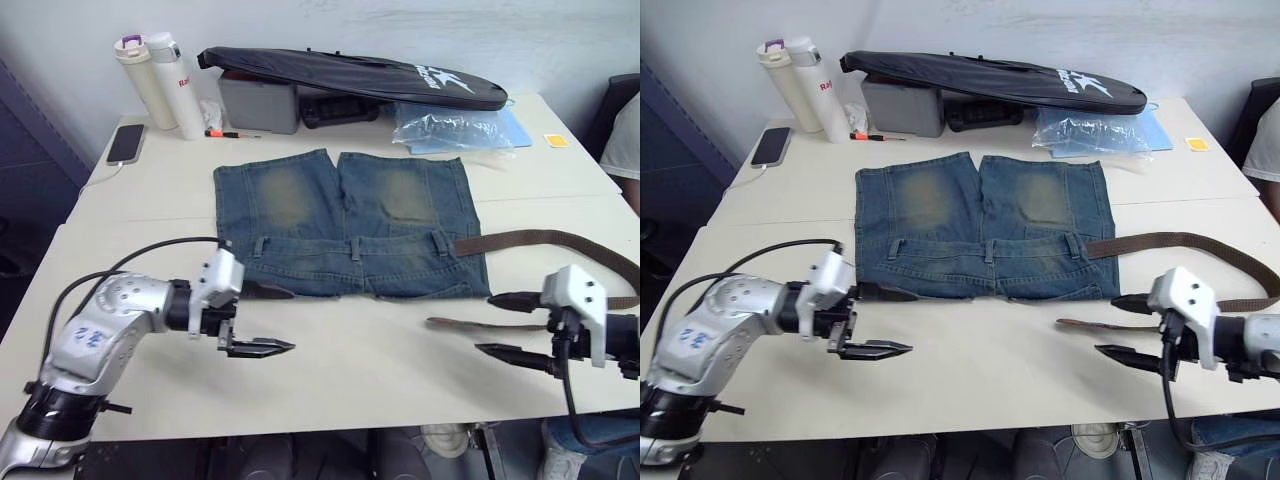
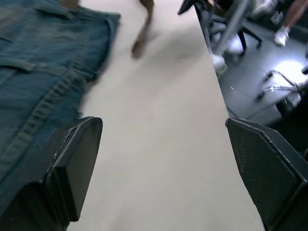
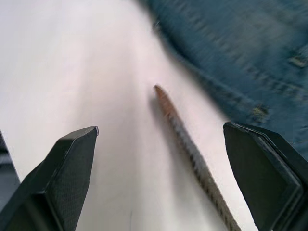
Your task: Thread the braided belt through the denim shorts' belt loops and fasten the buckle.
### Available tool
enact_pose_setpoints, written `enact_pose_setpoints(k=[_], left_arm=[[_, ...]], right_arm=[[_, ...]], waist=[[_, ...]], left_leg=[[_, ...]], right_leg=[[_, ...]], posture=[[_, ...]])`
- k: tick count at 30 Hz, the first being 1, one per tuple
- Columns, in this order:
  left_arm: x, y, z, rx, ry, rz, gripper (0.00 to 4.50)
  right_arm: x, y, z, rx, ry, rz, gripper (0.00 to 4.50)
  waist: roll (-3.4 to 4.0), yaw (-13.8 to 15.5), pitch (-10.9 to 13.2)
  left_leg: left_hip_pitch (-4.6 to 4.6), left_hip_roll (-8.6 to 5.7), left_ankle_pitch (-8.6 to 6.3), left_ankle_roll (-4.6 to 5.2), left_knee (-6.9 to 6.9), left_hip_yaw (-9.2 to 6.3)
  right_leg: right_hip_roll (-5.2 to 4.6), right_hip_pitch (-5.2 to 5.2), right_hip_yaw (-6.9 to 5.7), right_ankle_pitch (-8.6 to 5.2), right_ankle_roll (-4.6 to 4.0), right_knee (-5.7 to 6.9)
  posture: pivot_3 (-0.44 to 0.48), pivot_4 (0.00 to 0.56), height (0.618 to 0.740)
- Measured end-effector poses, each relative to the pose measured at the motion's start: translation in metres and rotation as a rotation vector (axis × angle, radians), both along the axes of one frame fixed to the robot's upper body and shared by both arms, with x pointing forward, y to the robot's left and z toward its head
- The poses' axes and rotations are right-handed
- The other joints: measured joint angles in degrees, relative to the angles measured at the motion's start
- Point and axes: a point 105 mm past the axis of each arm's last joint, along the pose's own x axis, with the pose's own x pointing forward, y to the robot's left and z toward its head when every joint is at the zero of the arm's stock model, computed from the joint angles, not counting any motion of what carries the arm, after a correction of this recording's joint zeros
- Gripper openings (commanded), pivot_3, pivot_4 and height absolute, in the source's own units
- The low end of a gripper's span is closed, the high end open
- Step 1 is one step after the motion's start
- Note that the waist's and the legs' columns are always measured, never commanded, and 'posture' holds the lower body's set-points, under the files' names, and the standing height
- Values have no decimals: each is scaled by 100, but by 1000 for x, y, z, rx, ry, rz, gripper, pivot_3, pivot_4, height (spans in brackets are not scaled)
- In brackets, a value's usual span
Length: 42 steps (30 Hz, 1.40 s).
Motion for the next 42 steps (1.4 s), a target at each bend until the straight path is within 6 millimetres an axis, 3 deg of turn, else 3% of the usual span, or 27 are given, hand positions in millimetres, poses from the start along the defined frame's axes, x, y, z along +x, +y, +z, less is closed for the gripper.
enact_pose_setpoints(k=[5, 8, 9, 12, 16, 19, 23, 27, 34, 39, 42], left_arm=[[14, -2, -1, 43, -39, 1, 4500], [18, 0, -11, 66, -26, 20, 4500], [18, -2, -12, 63, -33, 22, 4500], [20, -5, -12, 43, -39, 31, 4500], [27, -16, -3, -83, -34, 96, 4500], [30, -18, 4, -150, -19, 126, 4500], [34, -44, 31, -501, 95, 148, 4500], [43, -73, 41, -646, 193, 144, 4500], [61, -119, 53, -650, 257, 127, 4500], [56, -139, 65, -675, 288, 36, 4500], [58, -143, 70, -699, 303, 29, 3731]], right_arm=[[18, -12, -23, -126, 1, 3, 4401], [27, -18, -37, -163, 2, -5, 3649], [32, -21, -39, -171, -3, -19, 2905], [37, -25, -41, -193, 1, -30, 1919], [41, -24, -37, -133, 0, -31, 75], [40, -20, -27, -52, 9, -34, 75], [47, 16, 34, 241, -75, 18, 75], [43, 53, 67, 435, -74, 84, 75], [34, 80, 78, 517, -20, 101, 75], [32, 83, 78, 527, -7, 70, 75], [34, 80, 78, 531, -9, 30, 0]], waist=[[-6, -2, 3], [-3, 0, 5], [-3, 2, 5], [-2, 10, 5], [-2, 9, 5], [0, 9, 5], [0, 14, 6], [-6, 46, 8], [-10, 48, 10], [-13, 21, 12], [-20, 27, 16]], left_leg=[[1, 1, 1, 1, -2, -1], [0, 1, 12, -18, -1, 0], [0, 1, 13, -18, -1, -1], [2, 1, 13, -14, 1, -2], [1, 1, 19, -17, 1, -6], [1, 2, 20, -18, 1, -6], [0, 2, 22, -23, 23, -13], [-5, 6, 25, -28, 35, -24], [-11, 3, 23, -25, 38, -24], [-13, 4, 21, -21, 35, -24], [-12, 4, 21, -21, 37, -24]], right_leg=[[3, 0, 3, 3, 6, 1], [4, -3, 4, 2, 12, 6], [4, -3, 4, 3, 14, 6], [4, -1, 5, 4, 17, 9], [7, 0, 9, 9, 25, 16], [8, 0, 10, 10, 27, 25], [8, 9, 10, 17, 40, 41], [22, 12, 8, 17, 40, 19], [23, 12, 9, 19, 42, 12], [28, 10, 10, 19, 42, 16], [28, 9, 10, 19, 42, 11]], posture=[[0, 150, 740], [0, 150, 740], [0, 150, 740], [0, 150, 740], [0, 150, 740], [0, 150, 740], [0, 150, 740], [0, 150, 740], [0, 150, 740], [0, 150, 740], [0, 150, 740]])
